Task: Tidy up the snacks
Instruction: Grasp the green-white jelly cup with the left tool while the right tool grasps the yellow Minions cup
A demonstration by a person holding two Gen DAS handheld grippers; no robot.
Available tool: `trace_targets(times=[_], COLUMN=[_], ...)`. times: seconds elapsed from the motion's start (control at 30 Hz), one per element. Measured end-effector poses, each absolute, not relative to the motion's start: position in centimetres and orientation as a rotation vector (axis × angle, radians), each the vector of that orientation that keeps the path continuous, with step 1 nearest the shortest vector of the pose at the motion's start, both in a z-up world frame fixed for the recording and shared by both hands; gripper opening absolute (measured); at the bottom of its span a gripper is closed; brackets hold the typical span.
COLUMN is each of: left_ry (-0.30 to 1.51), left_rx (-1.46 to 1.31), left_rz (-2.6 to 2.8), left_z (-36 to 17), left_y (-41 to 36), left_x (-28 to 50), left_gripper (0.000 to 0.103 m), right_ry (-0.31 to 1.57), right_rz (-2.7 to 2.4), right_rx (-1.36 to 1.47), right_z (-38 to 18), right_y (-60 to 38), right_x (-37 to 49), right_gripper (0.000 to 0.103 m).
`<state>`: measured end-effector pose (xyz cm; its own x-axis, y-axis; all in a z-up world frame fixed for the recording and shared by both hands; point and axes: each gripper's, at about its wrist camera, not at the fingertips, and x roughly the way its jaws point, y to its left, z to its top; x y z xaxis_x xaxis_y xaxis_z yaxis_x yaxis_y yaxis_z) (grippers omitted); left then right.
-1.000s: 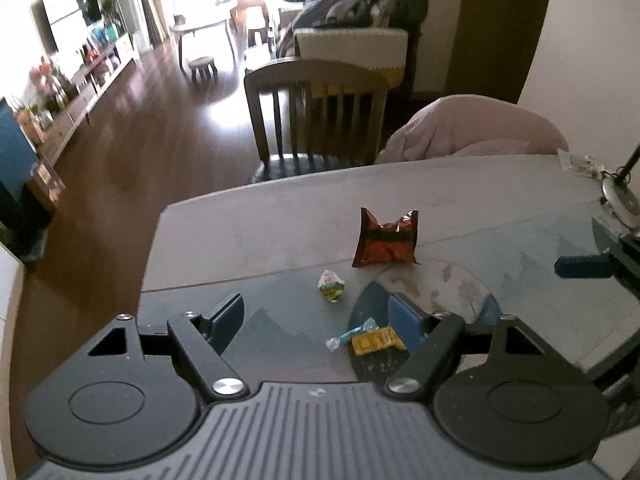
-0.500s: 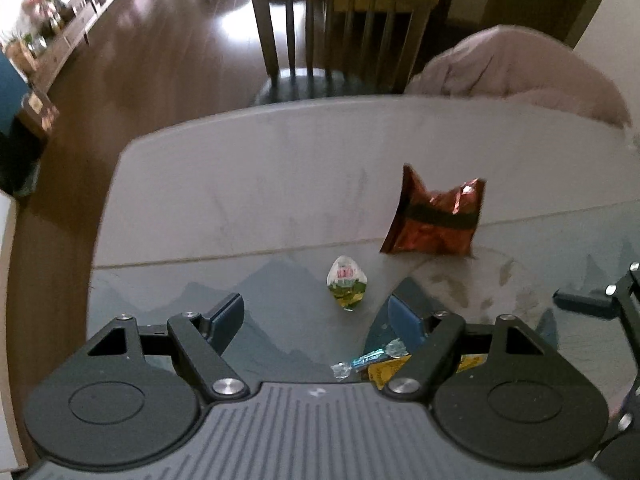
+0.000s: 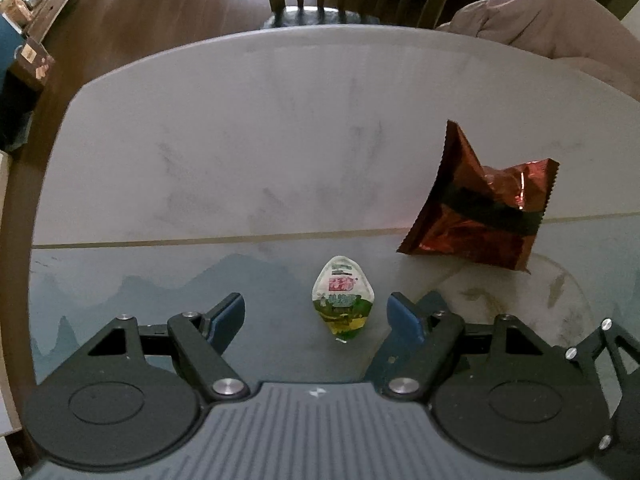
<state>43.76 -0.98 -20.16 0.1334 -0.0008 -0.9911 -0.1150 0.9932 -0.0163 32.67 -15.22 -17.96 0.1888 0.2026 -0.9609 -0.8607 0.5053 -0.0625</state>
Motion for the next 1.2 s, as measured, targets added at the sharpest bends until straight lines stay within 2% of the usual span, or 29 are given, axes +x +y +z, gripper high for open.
trace_targets(times=[0.4, 0.47, 0.67, 0.77, 0.97, 1.2], left_ry=[1.445, 1.438, 1.411, 1.405, 1.385, 1.331], left_rx=[-0.132, -0.135, -0.116, -0.118, -0.140, -0.199], left_rz=[0.081, 0.080, 0.088, 0.080, 0.093, 0.106], left_z=[-22.3, -22.4, -21.5, -21.4, -20.8, -17.5], left_y=[-1.3, -1.3, -1.3, -1.2, -0.2, 1.4], left_x=[43.8, 43.8, 42.8, 42.5, 41.5, 40.2], left_gripper=[0.058, 0.058, 0.036, 0.035, 0.035, 0.035], right_ry=[1.128, 1.130, 1.122, 1.128, 1.142, 1.105], right_rz=[0.891, 0.892, 0.892, 0.880, 0.853, 0.772], right_rx=[-0.723, -0.714, -0.695, -0.674, -0.615, -0.537], right_z=[-18.5, -18.4, -18.3, -18.1, -17.7, -15.0], right_y=[-15.3, -15.6, -16.0, -16.2, -17.3, -18.8], right_x=[32.0, 32.1, 31.5, 31.3, 30.9, 30.9], right_gripper=[0.068, 0.066, 0.056, 0.052, 0.051, 0.051])
